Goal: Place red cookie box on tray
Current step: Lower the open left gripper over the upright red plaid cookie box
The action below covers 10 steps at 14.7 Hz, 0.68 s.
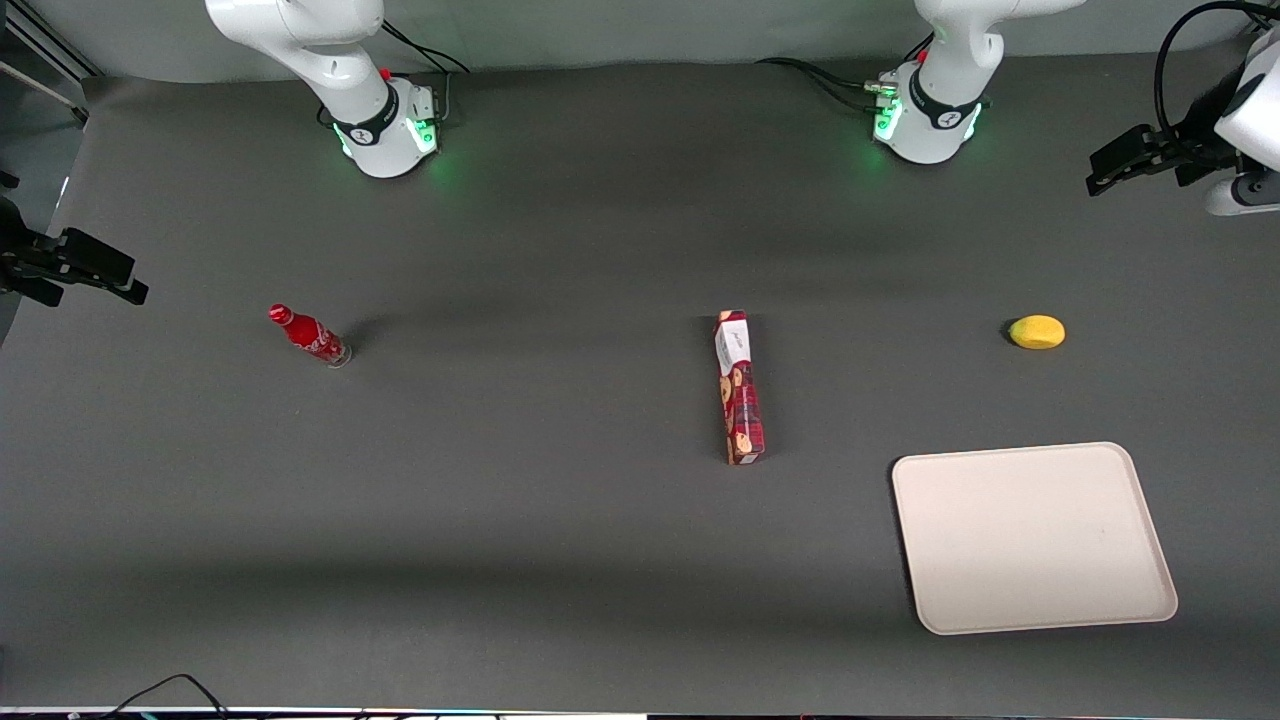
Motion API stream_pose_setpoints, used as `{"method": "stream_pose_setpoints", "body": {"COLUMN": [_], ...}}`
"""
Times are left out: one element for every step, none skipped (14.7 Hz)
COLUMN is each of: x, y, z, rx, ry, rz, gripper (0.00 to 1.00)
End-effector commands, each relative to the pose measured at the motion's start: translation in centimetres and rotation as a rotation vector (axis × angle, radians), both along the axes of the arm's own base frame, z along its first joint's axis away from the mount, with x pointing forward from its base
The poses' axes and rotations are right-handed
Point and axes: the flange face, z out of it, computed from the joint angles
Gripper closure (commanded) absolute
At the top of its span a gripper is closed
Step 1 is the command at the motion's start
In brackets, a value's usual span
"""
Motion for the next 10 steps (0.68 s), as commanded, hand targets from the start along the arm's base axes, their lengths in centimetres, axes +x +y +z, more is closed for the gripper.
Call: {"method": "stream_pose_setpoints", "body": {"x": [0.7, 0.7, 0.7, 0.8, 0.8, 0.8, 0.9, 1.0, 1.1, 1.5], "y": [-0.1, -0.1, -0.2, -0.2, -0.2, -0.2, -0.1, -0.1, -0.3, -0.5], "z": [1.1, 1.1, 1.1, 1.0, 1.0, 1.1, 0.9, 1.0, 1.9, 2.7], "rx": [-0.015, -0.014, -0.012, -0.012, -0.012, -0.012, -0.010, -0.010, -0.010, -0.017], "ry": [-0.006, -0.003, -0.003, -0.002, -0.003, -0.006, 0.000, -0.003, -0.024, -0.044], "rz": [-0.018, -0.018, -0.020, -0.020, -0.020, -0.020, -0.011, -0.009, -0.011, -0.010], "gripper": [0.00, 0.00, 0.00, 0.00, 0.00, 0.00, 0.00, 0.00, 0.00, 0.00]}}
